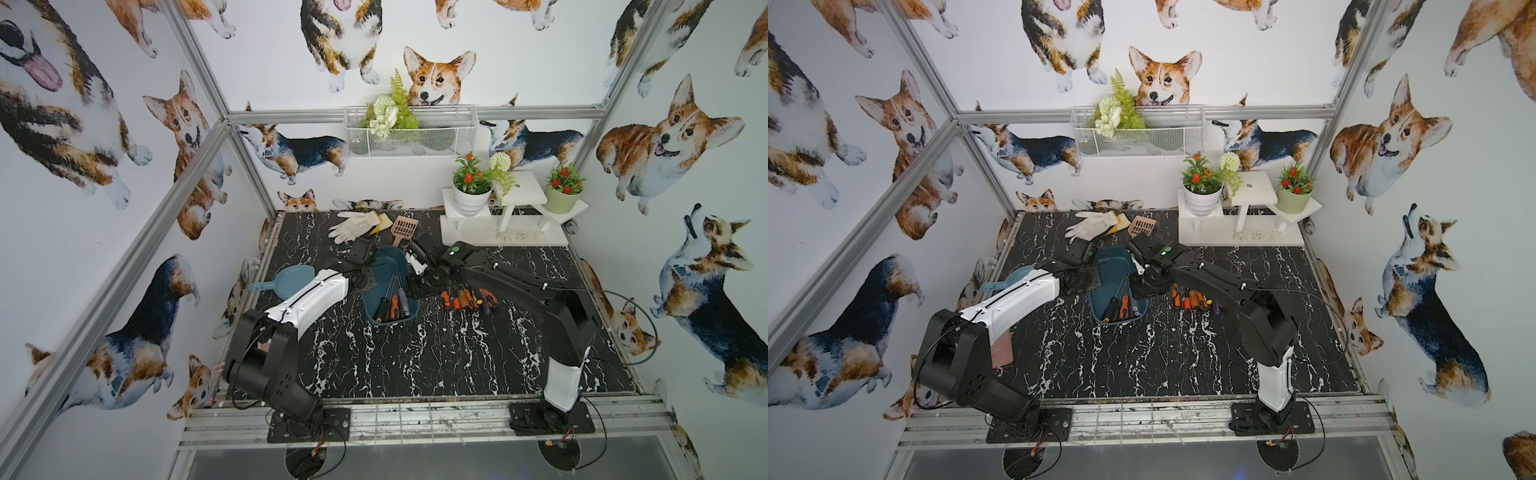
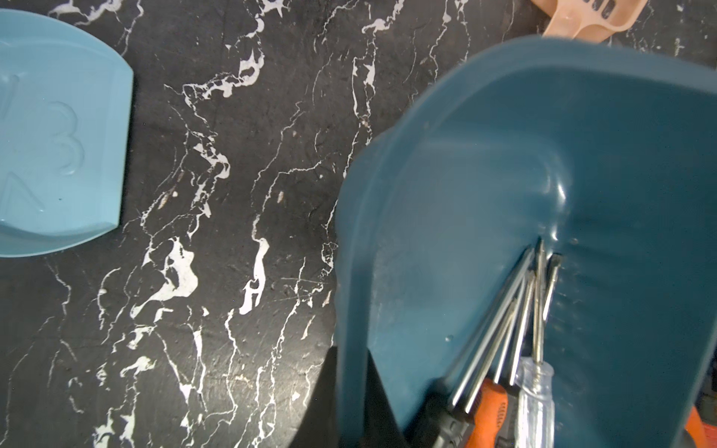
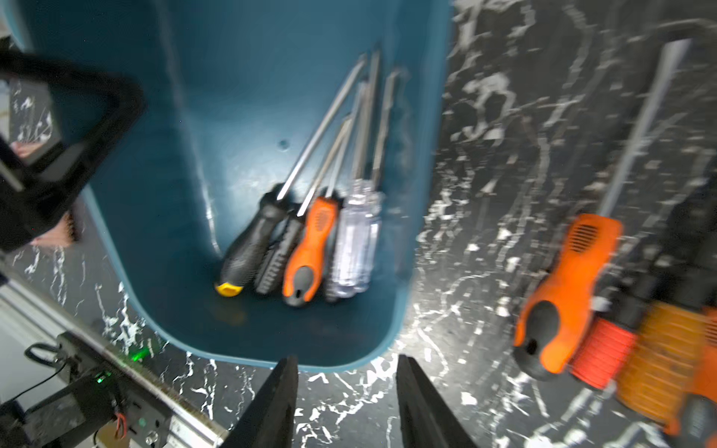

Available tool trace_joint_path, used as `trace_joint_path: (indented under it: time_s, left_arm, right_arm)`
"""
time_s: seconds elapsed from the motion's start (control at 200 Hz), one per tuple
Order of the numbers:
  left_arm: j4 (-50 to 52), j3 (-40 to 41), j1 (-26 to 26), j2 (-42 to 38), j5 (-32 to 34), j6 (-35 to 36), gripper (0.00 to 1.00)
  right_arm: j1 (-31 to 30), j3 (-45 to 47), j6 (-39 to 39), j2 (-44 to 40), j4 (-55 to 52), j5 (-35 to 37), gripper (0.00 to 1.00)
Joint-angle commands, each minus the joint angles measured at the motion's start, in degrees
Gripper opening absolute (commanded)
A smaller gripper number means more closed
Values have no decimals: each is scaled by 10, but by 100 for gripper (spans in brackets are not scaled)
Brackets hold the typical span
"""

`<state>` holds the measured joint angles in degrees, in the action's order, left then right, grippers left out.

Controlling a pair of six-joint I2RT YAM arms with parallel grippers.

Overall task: Take out the screwdriver from the storage box
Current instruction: Place the screwdriver at the center of the board, then pick up the screwdriver from the storage box.

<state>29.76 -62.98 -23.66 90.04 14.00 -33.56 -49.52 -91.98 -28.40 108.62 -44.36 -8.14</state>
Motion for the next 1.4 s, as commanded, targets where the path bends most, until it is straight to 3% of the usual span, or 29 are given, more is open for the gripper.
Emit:
trace_joint_path:
  time_s: [0.0, 0.601, 1.036, 1.397]
  left_arm:
    - [-30, 1, 0, 1, -14, -17, 0]
    - [-60, 25, 0, -13, -23, -6, 0]
    - [-59, 25, 0, -7, -13, 1, 0]
    - [-52, 22, 0, -15, -10, 5, 0]
  right_arm:
    - [-8, -6, -5, 16, 31, -33, 47]
    - [-17, -81, -41, 126, 14, -59, 38]
    - [-16, -118, -63, 183, -40, -27, 29]
    - [-15, -167, -65, 233, -102, 14, 40]
